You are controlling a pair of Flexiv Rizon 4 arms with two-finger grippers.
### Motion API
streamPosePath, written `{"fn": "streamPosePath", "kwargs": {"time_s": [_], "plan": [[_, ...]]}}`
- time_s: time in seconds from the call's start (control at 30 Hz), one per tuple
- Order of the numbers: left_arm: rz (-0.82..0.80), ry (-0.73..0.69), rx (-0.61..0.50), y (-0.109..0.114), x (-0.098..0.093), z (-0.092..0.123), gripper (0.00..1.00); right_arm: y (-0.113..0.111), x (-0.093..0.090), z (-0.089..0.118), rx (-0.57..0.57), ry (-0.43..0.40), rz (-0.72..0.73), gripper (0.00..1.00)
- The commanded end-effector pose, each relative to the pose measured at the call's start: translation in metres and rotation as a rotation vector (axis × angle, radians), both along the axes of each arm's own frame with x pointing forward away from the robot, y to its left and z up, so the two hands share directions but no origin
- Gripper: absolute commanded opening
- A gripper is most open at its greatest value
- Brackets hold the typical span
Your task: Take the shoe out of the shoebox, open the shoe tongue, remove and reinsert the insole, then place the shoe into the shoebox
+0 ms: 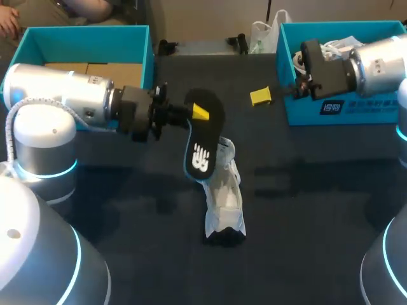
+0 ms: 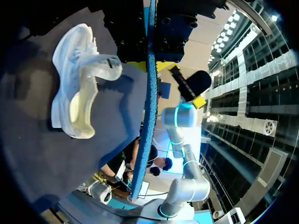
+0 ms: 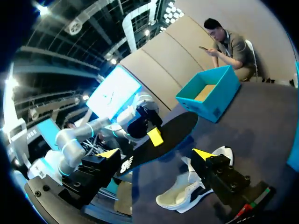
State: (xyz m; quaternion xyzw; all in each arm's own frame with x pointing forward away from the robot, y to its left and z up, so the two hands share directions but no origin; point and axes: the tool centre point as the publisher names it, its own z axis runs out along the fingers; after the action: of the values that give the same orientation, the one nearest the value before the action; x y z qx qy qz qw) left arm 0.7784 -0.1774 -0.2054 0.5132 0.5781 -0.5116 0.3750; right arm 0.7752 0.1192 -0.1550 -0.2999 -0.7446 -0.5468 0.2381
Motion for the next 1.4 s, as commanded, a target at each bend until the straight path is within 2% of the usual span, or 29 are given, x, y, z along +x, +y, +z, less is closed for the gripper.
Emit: {"fn": "streamPosePath", "kwargs": {"time_s": [0.03, 0.3, 0.33, 0.4, 0.43, 0.5, 0.53, 0.6, 1.0, 1.03, 1.07, 1.13, 1.27, 1.4], "plan": [[0.012, -0.042, 0.072, 0.008, 0.001, 0.000, 0.00, -0.011, -0.020, 0.014, -0.199, -0.227, -0.121, 1.00], [0.012, -0.042, 0.072, 0.008, 0.001, 0.000, 0.00, -0.011, -0.020, 0.014, -0.199, -0.227, -0.121, 1.00], [0.012, -0.042, 0.072, 0.008, 0.001, 0.000, 0.00, -0.007, -0.015, 0.024, -0.252, -0.338, -0.058, 1.00], [-0.017, -0.019, 0.072, 0.005, 0.000, 0.000, 0.00, -0.006, -0.013, 0.030, -0.342, -0.440, -0.006, 1.00], [-0.036, 0.016, 0.044, 0.004, -0.006, 0.002, 0.00, -0.007, -0.014, 0.033, -0.408, -0.554, -0.010, 1.00], [-0.067, 0.069, 0.001, 0.001, -0.013, 0.006, 0.00, -0.011, -0.015, 0.028, -0.487, -0.584, 0.031, 1.00], [-0.092, 0.102, -0.009, -0.003, -0.023, 0.009, 0.00, -0.013, -0.014, 0.023, -0.487, -0.615, 0.098, 1.00], [-0.115, 0.100, 0.023, -0.006, -0.033, 0.013, 0.00, -0.014, -0.015, 0.021, -0.485, -0.622, 0.133, 1.00], [-0.115, 0.100, 0.023, -0.006, -0.033, 0.013, 0.00, -0.014, -0.015, 0.021, -0.485, -0.622, 0.133, 1.00], [-0.115, 0.105, 0.025, -0.010, -0.041, 0.012, 0.00, -0.014, -0.012, 0.024, -0.553, -0.648, 0.197, 1.00], [-0.117, 0.114, 0.021, -0.011, -0.045, 0.013, 0.00, -0.014, -0.011, 0.026, -0.568, -0.673, 0.216, 1.00], [-0.120, 0.159, 0.004, -0.014, -0.059, 0.014, 0.00, -0.017, -0.013, 0.026, -0.642, -0.672, 0.278, 1.00], [-0.119, 0.218, 0.005, -0.018, -0.078, 0.008, 0.00, -0.021, -0.024, 0.017, -0.701, -0.690, 0.374, 1.00], [-0.113, 0.303, -0.014, -0.018, -0.098, -0.001, 0.00, -0.026, -0.041, 0.005, -0.706, -0.716, 0.409, 1.00]]}}
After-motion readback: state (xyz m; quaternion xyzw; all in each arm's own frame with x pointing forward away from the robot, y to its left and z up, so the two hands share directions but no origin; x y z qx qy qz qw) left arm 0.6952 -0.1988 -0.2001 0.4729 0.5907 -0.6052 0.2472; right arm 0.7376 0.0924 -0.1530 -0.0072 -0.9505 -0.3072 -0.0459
